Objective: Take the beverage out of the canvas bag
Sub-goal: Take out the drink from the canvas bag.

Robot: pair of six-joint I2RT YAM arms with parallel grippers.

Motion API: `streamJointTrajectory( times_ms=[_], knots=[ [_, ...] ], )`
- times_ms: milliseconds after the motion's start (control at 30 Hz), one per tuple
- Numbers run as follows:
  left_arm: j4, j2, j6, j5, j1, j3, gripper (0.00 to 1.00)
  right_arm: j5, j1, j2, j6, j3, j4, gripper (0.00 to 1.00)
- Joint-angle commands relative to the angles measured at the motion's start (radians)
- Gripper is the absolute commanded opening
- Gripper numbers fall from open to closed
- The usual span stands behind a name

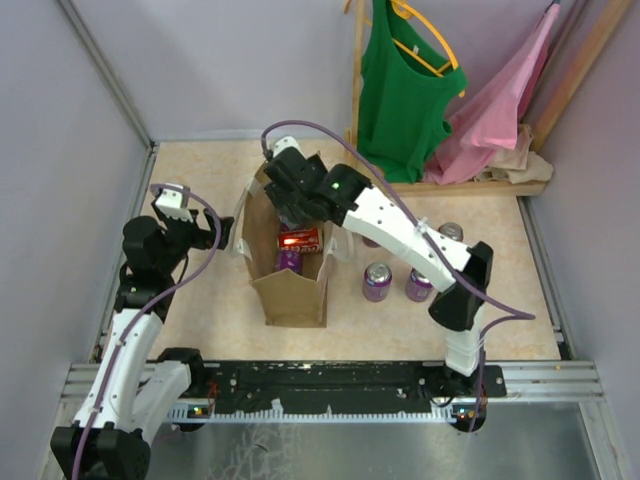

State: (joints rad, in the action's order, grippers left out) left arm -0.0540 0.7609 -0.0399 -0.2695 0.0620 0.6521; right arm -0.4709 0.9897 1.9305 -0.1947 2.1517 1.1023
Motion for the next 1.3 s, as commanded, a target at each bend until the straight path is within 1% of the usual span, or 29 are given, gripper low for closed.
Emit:
streamJointTrajectory(
  times_ms=[0,33,100,167,233,300,367,400,467,500,533,600,633,700,767,833,900,933,1033,1067,1133,1200,1267],
  knots=[
    [0.08,-0.002,0.02,0.01,0.004,0.056,1.0,-0.12,-0.004,-0.242,0.104,-0.156,-0.322,0.8],
    [0.079,0.005,0.034,0.013,0.003,0.071,1.0,-0.133,-0.008,-0.299,0.129,-0.214,-0.44,0.84],
    [0.068,0.017,0.065,0.034,0.003,0.095,1.0,-0.108,-0.027,-0.398,0.173,-0.329,-0.599,0.85],
    [0.053,0.026,0.106,0.067,0.003,0.109,1.0,-0.052,-0.056,-0.485,0.207,-0.422,-0.72,0.85],
    [0.047,0.033,0.138,0.11,0.004,0.107,1.0,-0.066,-0.072,-0.554,0.256,-0.505,-0.823,0.83],
    [0.053,0.041,0.158,0.172,0.003,0.092,1.0,-0.142,-0.082,-0.629,0.343,-0.602,-0.963,0.81],
    [0.059,0.054,0.156,0.257,0.001,0.081,1.0,-0.23,-0.108,-0.68,0.427,-0.685,-1.117,0.73],
    [0.055,0.063,0.147,0.287,0.0,0.074,1.0,-0.236,-0.136,-0.699,0.462,-0.715,-1.178,0.71],
    [0.057,0.071,0.135,0.345,-0.002,0.037,1.0,-0.19,-0.197,-0.73,0.492,-0.771,-1.278,0.66],
    [0.065,0.066,0.127,0.366,-0.004,0.013,1.0,-0.12,-0.23,-0.74,0.499,-0.794,-1.311,0.65],
    [0.075,0.055,0.121,0.378,-0.007,-0.018,1.0,-0.062,-0.26,-0.743,0.502,-0.805,-1.326,0.65],
    [0.081,0.027,0.106,0.399,-0.01,-0.074,1.0,-0.001,-0.31,-0.725,0.495,-0.79,-1.319,0.65],
    [0.076,0.011,0.089,0.422,-0.01,-0.097,1.0,0.031,-0.335,-0.707,0.475,-0.765,-1.29,0.66],
    [0.057,-0.012,0.047,0.499,-0.011,-0.137,1.0,0.126,-0.406,-0.648,0.399,-0.686,-1.176,0.67],
    [0.018,-0.02,0.04,0.541,-0.014,-0.15,1.0,0.178,-0.47,-0.56,0.362,-0.566,-1.063,0.68],
    [-0.075,0.056,0.024,0.559,-0.035,-0.101,1.0,0.241,-0.516,-0.45,0.332,-0.432,-0.988,0.66],
    [-0.129,0.133,-0.002,0.572,-0.052,-0.043,1.0,0.377,-0.568,-0.322,0.268,-0.275,-0.937,0.65],
    [-0.116,0.154,-0.003,0.569,-0.059,-0.027,1.0,0.414,-0.574,-0.236,0.251,-0.186,-0.9,0.64],
    [-0.006,0.185,-0.006,0.557,-0.089,-0.02,1.0,0.428,-0.576,0.042,0.279,0.155,-0.724,0.64],
    [0.023,0.197,-0.011,0.56,-0.096,-0.021,1.0,0.428,-0.576,0.111,0.286,0.254,-0.685,0.64],
    [0.074,0.225,0.007,0.549,-0.102,-0.015,1.0,0.444,-0.576,0.212,0.298,0.4,-0.661,0.63],
    [0.096,0.259,0.043,0.527,-0.104,0.002,1.0,0.472,-0.576,0.254,0.288,0.452,-0.677,0.63],
    [0.088,0.295,0.07,0.521,-0.104,0.029,1.0,0.49,-0.575,0.239,0.262,0.408,-0.704,0.63]
  ],
)
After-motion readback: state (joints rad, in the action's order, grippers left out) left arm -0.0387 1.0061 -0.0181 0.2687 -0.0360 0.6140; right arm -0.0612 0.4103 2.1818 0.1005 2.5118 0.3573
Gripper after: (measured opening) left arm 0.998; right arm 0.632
